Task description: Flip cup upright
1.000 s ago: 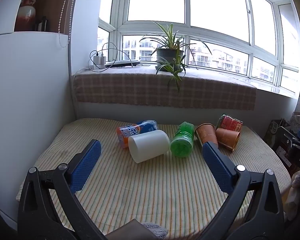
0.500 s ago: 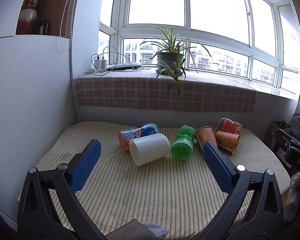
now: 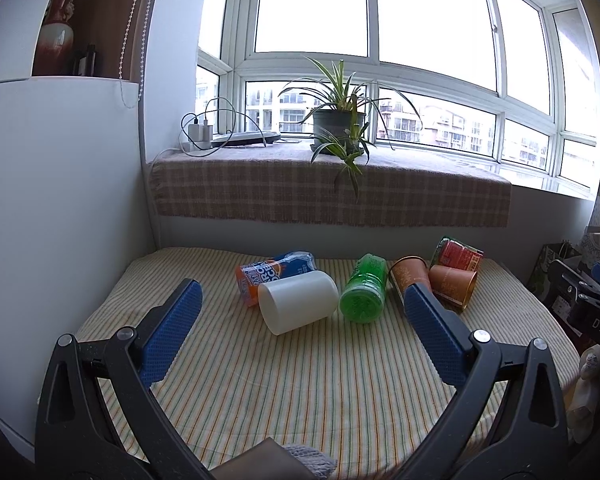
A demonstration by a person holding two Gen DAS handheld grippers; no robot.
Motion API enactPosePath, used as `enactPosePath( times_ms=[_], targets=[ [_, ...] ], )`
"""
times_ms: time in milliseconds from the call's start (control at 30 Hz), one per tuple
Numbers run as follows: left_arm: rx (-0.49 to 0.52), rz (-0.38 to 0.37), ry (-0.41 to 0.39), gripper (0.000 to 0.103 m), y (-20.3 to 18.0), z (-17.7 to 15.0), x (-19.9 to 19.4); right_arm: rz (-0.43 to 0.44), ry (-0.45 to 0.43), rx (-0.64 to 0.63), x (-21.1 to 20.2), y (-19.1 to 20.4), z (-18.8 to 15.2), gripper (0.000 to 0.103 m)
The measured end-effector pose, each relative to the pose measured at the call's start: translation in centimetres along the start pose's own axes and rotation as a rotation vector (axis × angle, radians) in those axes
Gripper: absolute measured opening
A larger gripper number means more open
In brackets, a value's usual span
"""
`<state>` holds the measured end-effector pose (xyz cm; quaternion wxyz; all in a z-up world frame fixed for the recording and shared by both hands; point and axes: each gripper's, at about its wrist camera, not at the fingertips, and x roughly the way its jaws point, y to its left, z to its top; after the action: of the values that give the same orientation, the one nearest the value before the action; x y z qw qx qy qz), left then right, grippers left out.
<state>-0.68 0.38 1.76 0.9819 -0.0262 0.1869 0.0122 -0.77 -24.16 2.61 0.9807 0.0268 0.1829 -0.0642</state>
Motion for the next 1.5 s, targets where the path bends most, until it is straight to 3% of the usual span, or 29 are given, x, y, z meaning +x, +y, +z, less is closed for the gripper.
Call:
enactPosePath(
  times_ms=[1000,1500],
  targets=[
    [-0.001,0.001,-0.004,0.103,-0.26,-0.26,0.01,0.001,0.007,-0.002,-0.11,0.03,0.01,0.103],
    [-0.002,0.008,0.008,0.103,-0.80,-0.43,-0.01,0.044,0.042,-0.021,0.32,0.74,-0.40,0.103]
  ],
)
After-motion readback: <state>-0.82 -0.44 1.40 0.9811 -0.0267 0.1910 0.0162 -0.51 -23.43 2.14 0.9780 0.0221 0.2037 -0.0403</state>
